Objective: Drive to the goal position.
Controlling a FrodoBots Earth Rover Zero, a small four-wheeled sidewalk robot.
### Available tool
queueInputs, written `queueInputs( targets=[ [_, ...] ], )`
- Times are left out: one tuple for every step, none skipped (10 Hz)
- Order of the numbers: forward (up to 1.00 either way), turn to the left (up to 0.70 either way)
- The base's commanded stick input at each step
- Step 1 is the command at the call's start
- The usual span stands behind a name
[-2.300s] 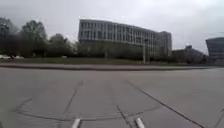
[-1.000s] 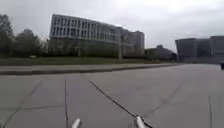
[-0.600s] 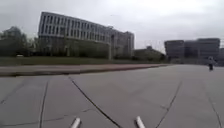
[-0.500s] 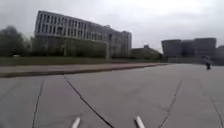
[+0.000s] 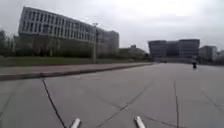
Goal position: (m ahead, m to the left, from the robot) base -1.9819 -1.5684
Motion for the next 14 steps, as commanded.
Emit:
queueInputs(
  targets=[
    [1.0, -0.34],
    [1.0, -0.34],
    [1.0, -0.34],
    [1.0, -0.34],
    [1.0, -0.34],
    [1.0, -0.34],
    [1.0, -0.34],
    [1.0, -0.34],
    [0.09, -0.03],
    [0.0, 0.0],
    [0.0, 0.0],
    [0.0, 0.0],
    [0.0, 0.0],
    [0.0, -0.17]
  ],
)
